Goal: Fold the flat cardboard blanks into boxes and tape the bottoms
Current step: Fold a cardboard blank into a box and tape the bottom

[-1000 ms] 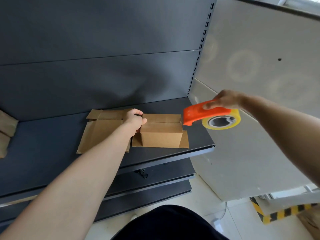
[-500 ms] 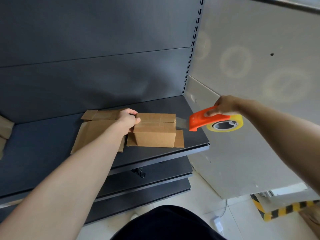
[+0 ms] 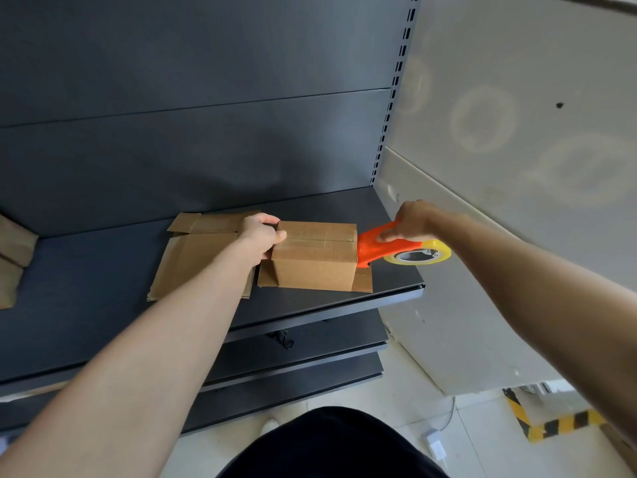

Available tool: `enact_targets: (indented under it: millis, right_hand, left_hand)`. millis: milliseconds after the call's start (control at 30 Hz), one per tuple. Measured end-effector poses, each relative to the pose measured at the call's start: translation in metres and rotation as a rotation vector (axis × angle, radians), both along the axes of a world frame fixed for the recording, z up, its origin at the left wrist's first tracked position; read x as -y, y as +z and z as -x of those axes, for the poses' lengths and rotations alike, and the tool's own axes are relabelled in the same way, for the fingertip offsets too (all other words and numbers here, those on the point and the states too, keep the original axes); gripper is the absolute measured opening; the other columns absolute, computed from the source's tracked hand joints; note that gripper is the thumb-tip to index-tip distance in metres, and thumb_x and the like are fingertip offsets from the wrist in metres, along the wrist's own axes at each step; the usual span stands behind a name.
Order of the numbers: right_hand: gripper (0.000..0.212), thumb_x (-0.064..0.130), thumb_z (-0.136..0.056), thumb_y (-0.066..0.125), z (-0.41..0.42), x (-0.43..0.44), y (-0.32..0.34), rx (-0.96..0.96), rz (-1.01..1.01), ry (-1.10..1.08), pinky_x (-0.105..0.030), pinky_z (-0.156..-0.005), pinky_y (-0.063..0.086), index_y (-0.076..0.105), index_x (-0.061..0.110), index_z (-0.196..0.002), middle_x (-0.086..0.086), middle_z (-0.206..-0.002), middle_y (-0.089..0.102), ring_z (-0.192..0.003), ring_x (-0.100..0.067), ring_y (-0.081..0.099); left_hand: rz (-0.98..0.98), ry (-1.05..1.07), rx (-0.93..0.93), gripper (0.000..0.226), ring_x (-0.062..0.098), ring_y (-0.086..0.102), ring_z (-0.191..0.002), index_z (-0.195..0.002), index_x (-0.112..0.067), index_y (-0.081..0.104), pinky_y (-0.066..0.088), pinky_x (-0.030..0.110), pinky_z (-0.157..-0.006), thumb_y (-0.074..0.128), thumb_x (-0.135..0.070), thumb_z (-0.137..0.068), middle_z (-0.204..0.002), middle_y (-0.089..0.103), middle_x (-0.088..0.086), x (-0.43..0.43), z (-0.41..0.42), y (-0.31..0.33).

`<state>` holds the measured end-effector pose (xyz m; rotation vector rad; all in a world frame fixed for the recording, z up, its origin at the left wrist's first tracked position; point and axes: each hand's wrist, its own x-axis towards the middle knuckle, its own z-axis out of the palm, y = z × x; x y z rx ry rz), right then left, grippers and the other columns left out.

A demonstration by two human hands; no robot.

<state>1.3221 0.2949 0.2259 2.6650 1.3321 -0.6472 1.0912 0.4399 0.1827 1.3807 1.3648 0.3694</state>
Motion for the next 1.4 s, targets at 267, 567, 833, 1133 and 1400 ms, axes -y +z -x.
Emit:
enact_targets:
  millis: [267,567,833,1133,1400]
  right_hand:
    - [0.048,0.065,-0.081,0.057,0.013,-0.005,0.004,0.217,-0.039,0.135,-0.032,-0.070,0.041,0.054,0.017,-0.088,-0.003,-0.082,0.052,-0.083,-0.027,0.053]
    - [0.031,0.038,-0.095,0.043,0.005,-0.023,-0.017,0.398,-0.101,0.088,-0.036,-0.089,0.034,0.060,0.013,-0.105,-0.007,-0.094,0.064,-0.092,-0.026,0.061]
    - [0.039,0.037,-0.095,0.048,-0.003,-0.063,-0.068,0.306,-0.060,0.017,-0.039,-0.095,0.030,0.050,0.015,-0.127,-0.011,-0.119,0.058,-0.119,-0.027,0.046]
    - [0.027,0.017,-0.093,0.050,0.005,-0.066,-0.076,0.033,-0.313,-0.148,-0.030,-0.072,0.044,0.058,0.010,-0.117,-0.015,-0.109,0.064,-0.103,-0.033,0.060]
    - [0.047,0.042,-0.094,0.053,0.033,-0.048,-0.016,-0.612,-0.242,-0.519,-0.036,-0.076,0.059,0.057,0.002,-0.117,-0.018,-0.104,0.066,-0.086,-0.029,0.068]
  left_hand:
    - [0.005,0.005,0.006,0.034,0.026,0.054,-0.101,-0.116,-0.016,0.060,0.050,0.035,-0.069,0.063,0.002,-0.087,-0.113,0.054,0.008,0.000,0.000,0.006]
    - [0.018,0.029,0.000,0.032,0.029,0.057,-0.109,-0.113,-0.018,0.061,0.055,0.040,-0.080,0.065,0.001,-0.086,-0.121,0.057,0.011,0.003,0.001,0.005]
    - [0.023,0.013,-0.032,0.037,0.025,0.053,-0.103,-0.121,-0.015,0.059,0.052,0.038,-0.083,0.064,0.000,-0.088,-0.122,0.054,0.009,0.000,-0.001,0.009]
    - [0.039,0.042,-0.074,0.037,0.031,0.058,-0.111,-0.121,-0.007,0.059,0.055,0.044,-0.088,0.067,-0.003,-0.086,-0.123,0.059,0.015,-0.002,-0.001,0.007]
    - [0.066,0.021,-0.119,0.042,0.032,0.058,-0.113,-0.126,0.001,0.053,0.052,0.033,-0.073,0.066,-0.006,-0.087,-0.125,0.057,0.017,0.000,-0.006,0.017]
